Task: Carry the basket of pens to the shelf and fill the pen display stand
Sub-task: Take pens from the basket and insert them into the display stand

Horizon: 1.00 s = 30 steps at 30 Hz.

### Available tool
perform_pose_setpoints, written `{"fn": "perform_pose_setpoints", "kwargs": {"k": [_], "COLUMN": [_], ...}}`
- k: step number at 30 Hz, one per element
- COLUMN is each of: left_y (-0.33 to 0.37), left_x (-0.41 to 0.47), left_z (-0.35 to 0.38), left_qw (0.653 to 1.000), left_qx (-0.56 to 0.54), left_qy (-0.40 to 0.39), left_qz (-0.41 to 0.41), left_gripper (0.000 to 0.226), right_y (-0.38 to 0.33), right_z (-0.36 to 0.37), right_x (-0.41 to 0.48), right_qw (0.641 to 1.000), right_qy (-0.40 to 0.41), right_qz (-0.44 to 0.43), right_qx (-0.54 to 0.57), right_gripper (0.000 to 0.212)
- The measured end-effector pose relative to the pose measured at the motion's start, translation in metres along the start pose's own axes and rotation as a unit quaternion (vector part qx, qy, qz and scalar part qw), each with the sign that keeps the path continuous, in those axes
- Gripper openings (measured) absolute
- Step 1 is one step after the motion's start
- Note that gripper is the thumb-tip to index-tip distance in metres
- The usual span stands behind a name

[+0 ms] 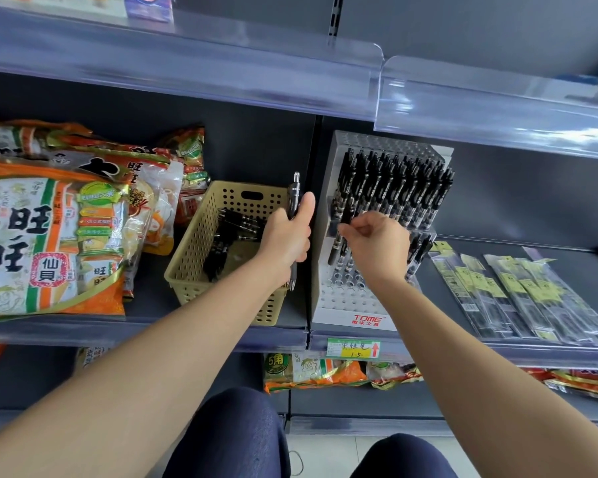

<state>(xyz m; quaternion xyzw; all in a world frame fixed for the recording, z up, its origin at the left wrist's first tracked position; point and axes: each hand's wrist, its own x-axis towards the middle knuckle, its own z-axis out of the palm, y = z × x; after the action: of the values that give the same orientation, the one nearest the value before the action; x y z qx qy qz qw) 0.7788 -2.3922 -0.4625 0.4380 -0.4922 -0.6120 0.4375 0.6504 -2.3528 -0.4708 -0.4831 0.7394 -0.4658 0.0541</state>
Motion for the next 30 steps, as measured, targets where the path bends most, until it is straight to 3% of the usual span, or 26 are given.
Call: {"fn": "perform_pose_setpoints", "kwargs": {"k": [5, 15, 20, 25, 30], "left_y": [-0.001, -0.007, -0.008, -0.008, -0.01], "left_x": [0.001, 0.005, 0.006, 0.006, 0.005], "left_z": [-0.002, -0.001, -0.001, -0.004, -0.005], "left_qw": [1.0, 0.997, 0.997, 0.997, 0.999], "left_qx": [-0.026, 0.035, 0.032, 0.032, 0.019], "left_qy": [0.006, 0.017, 0.026, 0.025, 0.027], "left_qz": [0.012, 0.069, 0.068, 0.07, 0.043], "left_gripper": [0.017, 0.001, 0.016, 0.001, 0.008], "right_y": [0.0, 0.007, 0.009, 0.012, 0.013], "right_z": [0.008, 0.014, 0.019, 0.024, 0.02], "right_x": [-0.002, -0.01, -0.011, -0.011, -0.011], "right_qw": [1.0, 0.986, 0.982, 0.977, 0.98], "right_qy": [-0.003, -0.043, -0.059, -0.07, -0.076], "right_qz": [-0.008, 0.023, 0.031, 0.026, 0.027], "right_qx": [-0.025, -0.158, -0.177, -0.198, -0.183], "right_gripper": [0.012, 0.026, 0.027, 0.03, 0.037]}}
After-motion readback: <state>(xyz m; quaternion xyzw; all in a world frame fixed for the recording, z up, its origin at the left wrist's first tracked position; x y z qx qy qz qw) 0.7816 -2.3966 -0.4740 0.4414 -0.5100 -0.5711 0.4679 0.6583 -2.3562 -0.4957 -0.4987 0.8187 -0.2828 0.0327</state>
